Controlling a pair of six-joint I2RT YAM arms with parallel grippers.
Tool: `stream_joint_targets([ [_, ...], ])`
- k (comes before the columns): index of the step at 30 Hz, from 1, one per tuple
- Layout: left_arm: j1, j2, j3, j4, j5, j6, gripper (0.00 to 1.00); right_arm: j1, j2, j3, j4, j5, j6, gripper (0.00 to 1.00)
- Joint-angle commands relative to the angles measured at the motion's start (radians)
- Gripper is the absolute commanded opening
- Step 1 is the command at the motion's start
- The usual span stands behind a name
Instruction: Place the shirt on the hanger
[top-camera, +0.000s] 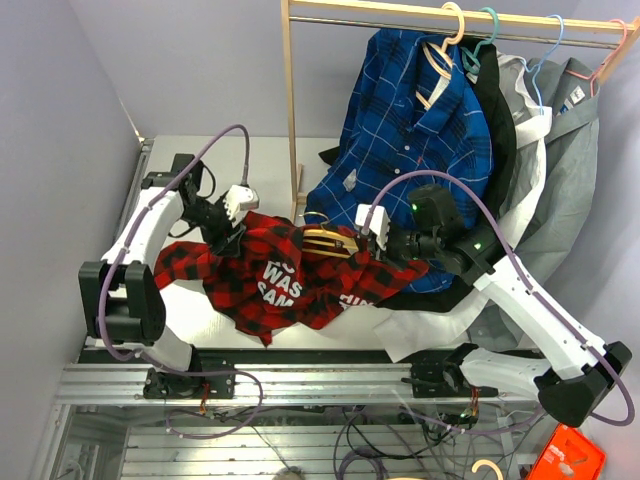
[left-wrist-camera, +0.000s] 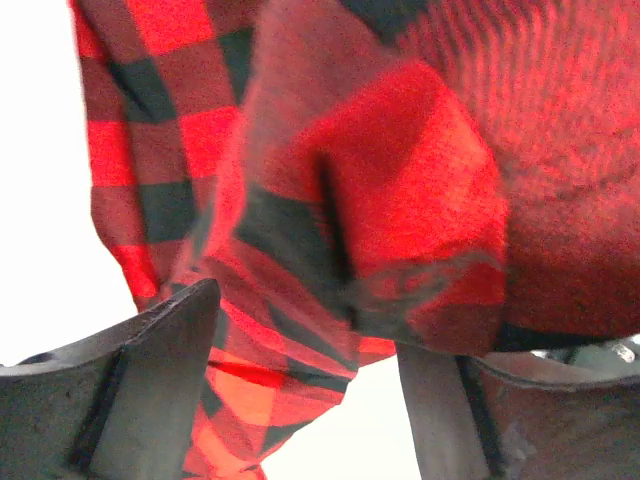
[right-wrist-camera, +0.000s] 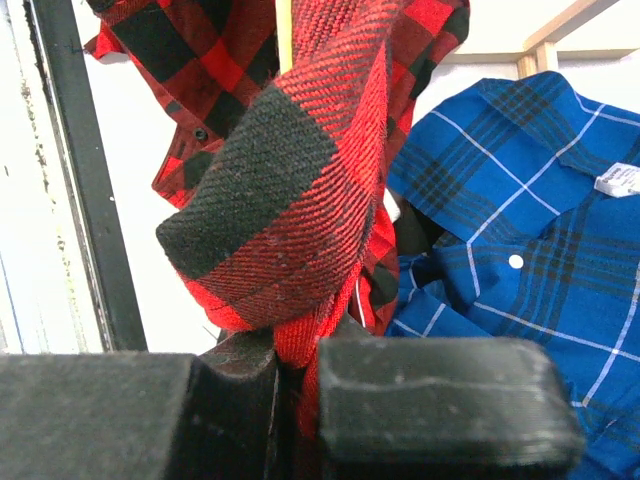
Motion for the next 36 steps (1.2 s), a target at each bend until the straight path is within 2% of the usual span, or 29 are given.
stream_joint_targets([
  [1,-0.001,-0.056,-0.02,0.241,-0.006,-0.15,0.66,0.001,-0.034,0.034,0.041,-0.003,0.014,0.0],
  [5,-0.001,-0.049,0.009,0.23,-0.037,-0.16,0.18,0.001,-0.03,0.024,0.039,-0.001,0.023,0.0],
  [6,-0.001,-0.046,0.023,0.211,-0.043,-0.151,0.1,0.0,-0.031,0.021,0.042,-0.005,0.026,0.0],
  [7,-0.001,-0.044,0.038,0.188,-0.047,-0.139,0.07,0.001,-0.033,0.018,0.043,-0.009,0.03,0.0],
  [13,-0.001,-0.115,0.067,0.124,-0.065,-0.104,0.07,0.001,-0.01,0.011,0.039,-0.021,0.063,0.0],
  [21,0.012,-0.241,0.062,0.051,-0.143,-0.053,0.07,0.001,0.091,0.035,0.021,0.037,0.144,0.0],
  [29,0.096,-0.302,0.086,-0.059,-0.17,0.041,0.07,0.001,0.114,0.039,0.035,0.097,0.149,0.0],
  [34,0.14,-0.311,0.055,-0.053,-0.217,0.091,0.07,0.001,0.075,0.012,0.058,0.203,0.139,0.0],
  [36,0.166,-0.302,0.074,-0.039,-0.23,0.109,0.07,0.001,0.057,0.01,0.045,0.2,0.123,0.0],
])
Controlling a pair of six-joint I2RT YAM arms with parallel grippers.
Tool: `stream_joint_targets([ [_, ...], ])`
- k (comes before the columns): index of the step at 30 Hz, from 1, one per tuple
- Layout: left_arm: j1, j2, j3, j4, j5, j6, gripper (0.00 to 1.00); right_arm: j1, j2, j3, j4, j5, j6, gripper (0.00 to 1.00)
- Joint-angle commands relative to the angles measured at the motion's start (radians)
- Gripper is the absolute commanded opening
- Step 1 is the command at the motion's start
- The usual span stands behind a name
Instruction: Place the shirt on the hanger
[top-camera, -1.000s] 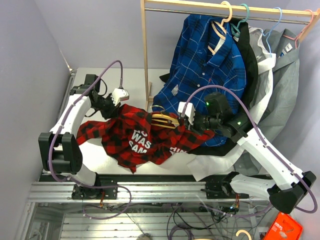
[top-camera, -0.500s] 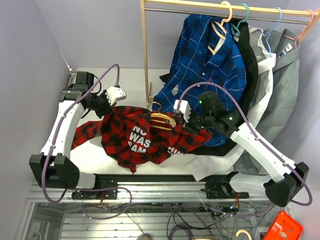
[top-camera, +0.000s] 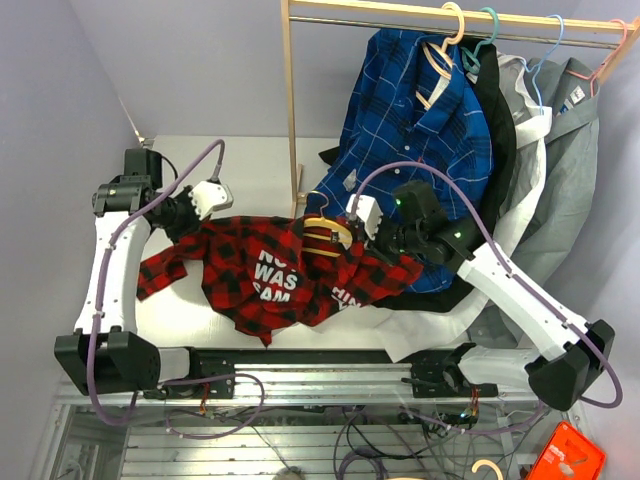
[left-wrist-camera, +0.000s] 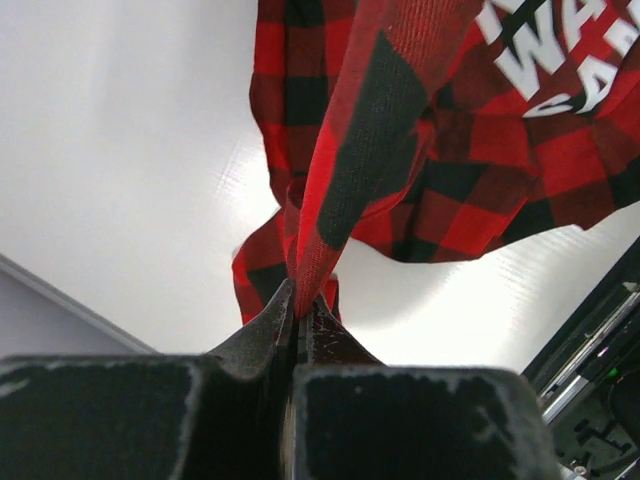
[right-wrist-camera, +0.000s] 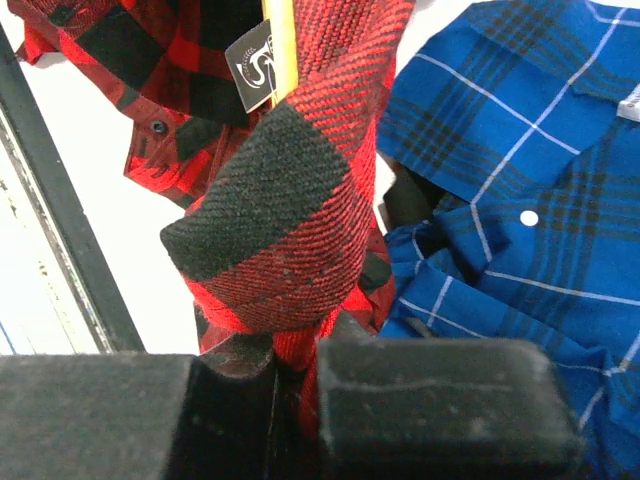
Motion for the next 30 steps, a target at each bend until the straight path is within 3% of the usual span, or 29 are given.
stream_joint_targets([
  [1,0.069,0.003,0.048,-0.005,-0.054,0.071,0.07,-0.002,-0.059,0.008,0.001,0.084,-0.018,0.0],
  [7,0.147,0.117,0.256,-0.116,-0.002,0.128,0.07,-0.001,-0.084,-0.016,-0.009,0.104,-0.046,0.0],
  [18,0.154,0.183,0.334,-0.049,-0.048,0.099,0.07,0.036,-0.035,-0.001,-0.075,-0.092,-0.118,0.0],
  [24,0.154,0.279,0.501,-0.147,-0.058,0.107,0.13,0.072,0.005,-0.003,-0.032,0.133,-0.119,0.0],
  [26,0.154,0.296,0.523,-0.177,-0.066,0.119,0.22,0.078,-0.028,-0.017,0.05,0.225,-0.119,0.0],
  [30,0.155,0.313,0.475,-0.264,-0.062,0.185,0.35,0.08,-0.187,-0.099,0.277,0.266,-0.149,0.0],
])
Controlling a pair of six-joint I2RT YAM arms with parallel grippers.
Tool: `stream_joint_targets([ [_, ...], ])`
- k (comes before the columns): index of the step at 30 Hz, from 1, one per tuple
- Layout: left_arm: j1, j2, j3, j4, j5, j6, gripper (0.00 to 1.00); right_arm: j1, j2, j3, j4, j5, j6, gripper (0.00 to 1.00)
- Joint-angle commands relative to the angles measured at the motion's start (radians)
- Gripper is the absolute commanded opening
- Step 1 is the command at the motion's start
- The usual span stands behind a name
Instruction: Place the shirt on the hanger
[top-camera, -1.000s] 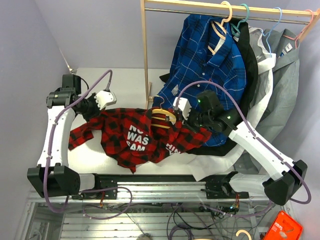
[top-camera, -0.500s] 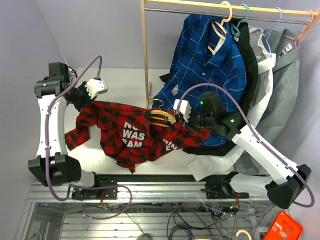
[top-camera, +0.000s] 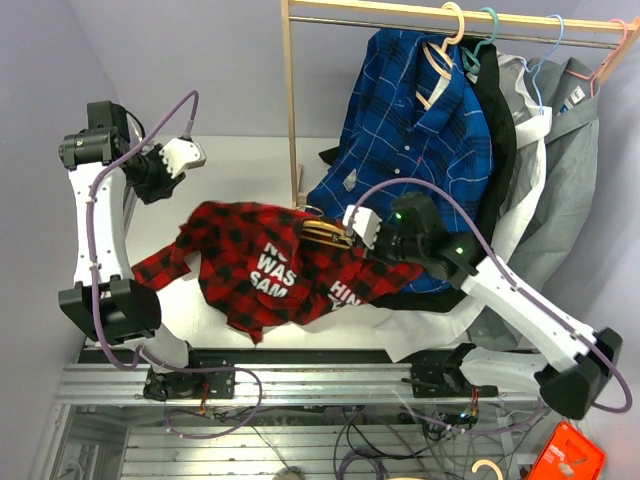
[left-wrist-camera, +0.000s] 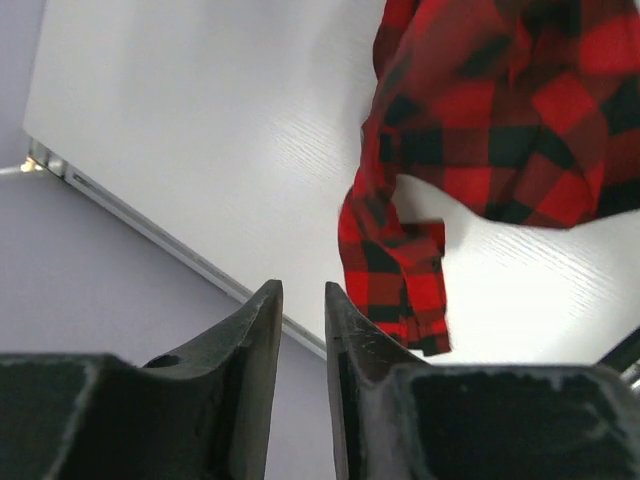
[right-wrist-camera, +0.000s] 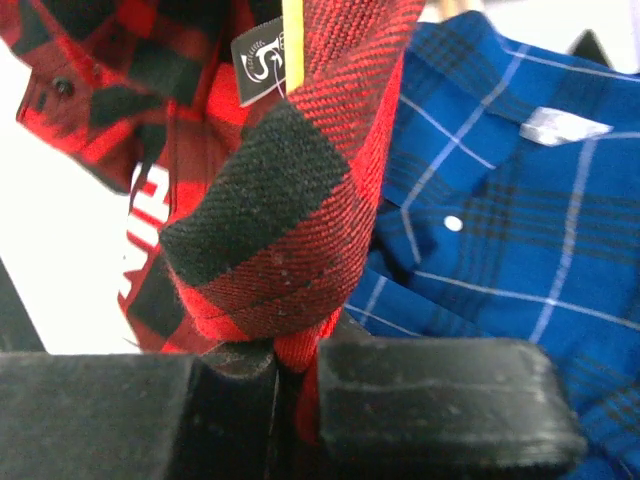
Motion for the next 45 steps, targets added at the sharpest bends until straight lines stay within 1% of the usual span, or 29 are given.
stream_joint_targets([
  [1,0.015,0.01,-0.033,-0.107,-0.036,0.074,0.37,-0.001,-0.175,-0.059,0.234,0.119,-0.033,0.0],
  [6,0.014,-0.003,-0.108,-0.098,-0.019,0.072,0.39,0.0,-0.174,-0.052,0.251,0.102,-0.025,0.0],
  [8,0.013,-0.005,-0.116,-0.108,0.014,0.075,0.42,0.0,-0.178,-0.064,0.259,0.041,-0.023,0.0],
  [9,0.013,-0.006,-0.116,-0.113,0.034,0.074,0.47,-0.001,-0.182,-0.067,0.253,-0.022,-0.025,0.0],
  [10,0.012,-0.007,-0.115,-0.117,0.058,0.069,0.61,-0.001,-0.179,-0.067,0.246,-0.061,-0.022,0.0],
  [11,0.01,-0.01,-0.113,-0.125,0.081,0.067,0.82,-0.001,-0.173,-0.061,0.226,-0.099,-0.022,0.0],
  [12,0.007,-0.013,-0.111,-0.127,0.103,0.06,0.93,-0.001,-0.161,-0.05,0.197,-0.123,-0.032,0.0],
  [13,0.001,-0.02,-0.108,-0.123,0.125,0.051,0.95,-0.001,-0.147,-0.038,0.167,-0.141,-0.035,0.0],
  [17,-0.021,-0.048,-0.076,-0.085,0.208,-0.031,1.0,-0.001,-0.091,0.013,0.042,-0.171,-0.066,0.0],
  [20,-0.072,-0.032,-0.032,-0.152,0.276,-0.069,0.99,0.0,-0.093,0.013,0.049,-0.14,-0.063,0.0],
  [22,-0.115,-0.048,-0.09,-0.154,0.278,-0.069,0.99,-0.001,-0.114,0.001,0.079,-0.124,-0.057,0.0],
  [24,-0.151,-0.076,-0.183,-0.154,0.252,-0.044,0.99,-0.001,-0.134,-0.006,0.101,-0.107,-0.055,0.0],
  [27,-0.195,-0.098,-0.296,-0.155,0.21,-0.045,0.99,-0.002,-0.138,0.012,0.085,-0.071,-0.059,0.0],
  [30,-0.197,-0.092,-0.376,-0.155,0.208,-0.036,0.99,-0.002,-0.135,0.048,0.044,-0.009,-0.056,0.0],
  [32,-0.197,-0.076,-0.402,-0.154,0.229,-0.028,0.99,-0.003,-0.155,0.049,0.044,-0.008,-0.054,0.0],
  [37,-0.197,-0.041,-0.402,-0.088,0.279,-0.073,0.99,-0.002,-0.196,0.043,0.038,-0.021,-0.049,0.0],
  [41,-0.197,-0.027,-0.401,0.011,0.329,-0.158,0.99,-0.002,-0.215,0.045,0.043,-0.045,-0.038,0.0],
  [43,-0.198,-0.029,-0.409,0.089,0.351,-0.246,0.99,-0.002,-0.219,0.046,0.046,-0.049,-0.034,0.0],
  [45,-0.197,-0.062,-0.454,0.232,0.347,-0.363,0.99,-0.002,-0.224,0.05,0.049,-0.052,-0.034,0.0],
])
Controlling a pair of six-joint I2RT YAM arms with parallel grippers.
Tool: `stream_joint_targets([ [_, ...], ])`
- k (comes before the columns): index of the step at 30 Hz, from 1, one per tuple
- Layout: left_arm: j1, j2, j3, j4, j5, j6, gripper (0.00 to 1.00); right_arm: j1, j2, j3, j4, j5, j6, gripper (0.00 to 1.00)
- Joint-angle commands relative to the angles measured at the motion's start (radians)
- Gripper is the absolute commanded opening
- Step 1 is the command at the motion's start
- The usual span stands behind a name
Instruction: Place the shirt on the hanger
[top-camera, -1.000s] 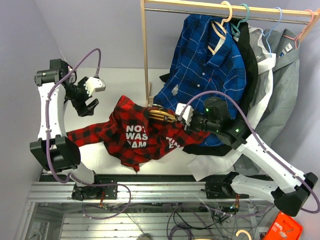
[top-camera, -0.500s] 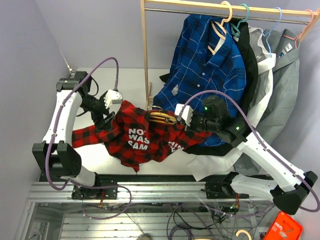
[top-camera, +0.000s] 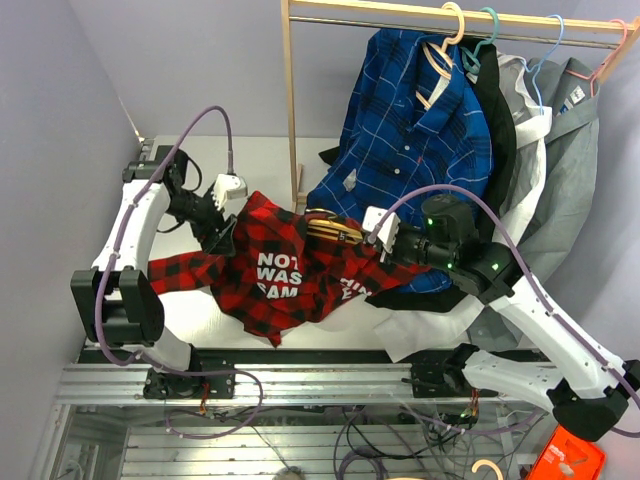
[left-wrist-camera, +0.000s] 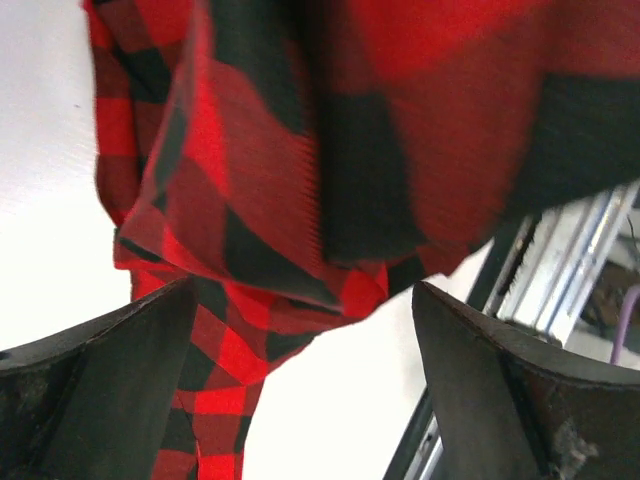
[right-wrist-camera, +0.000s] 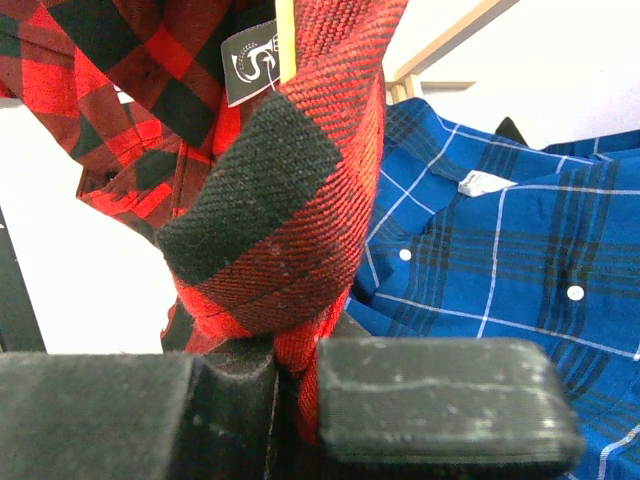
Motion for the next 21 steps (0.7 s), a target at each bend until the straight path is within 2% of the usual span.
stream_joint_targets([
  [1,-0.001,-0.056,-0.08,0.318,0.06,-0.252,0.99,-0.001,-0.029,0.044,0.042,-0.016,0.014,0.0],
  [4,-0.036,-0.133,-0.179,0.546,-0.017,-0.387,1.0,-0.002,-0.035,0.047,0.053,-0.028,0.015,0.0],
  [7,-0.049,-0.148,-0.201,0.606,-0.076,-0.4,0.89,0.0,-0.039,0.051,0.054,-0.03,0.012,0.0],
  [9,-0.05,-0.127,-0.175,0.573,-0.098,-0.373,0.74,-0.001,-0.041,0.05,0.049,-0.017,0.01,0.0],
  [13,-0.05,-0.105,-0.098,0.474,-0.17,-0.32,0.24,-0.002,-0.029,0.048,0.017,-0.012,0.016,0.0],
  [14,-0.05,-0.111,-0.082,0.461,-0.187,-0.309,0.14,-0.002,-0.032,0.043,0.019,-0.015,0.017,0.0],
  [16,-0.049,-0.125,-0.055,0.417,-0.208,-0.269,0.09,-0.002,-0.043,0.027,0.03,-0.014,0.017,0.0],
  [21,-0.05,-0.158,-0.03,0.362,-0.267,-0.192,0.12,-0.001,-0.035,0.027,0.004,-0.007,0.018,0.0],
])
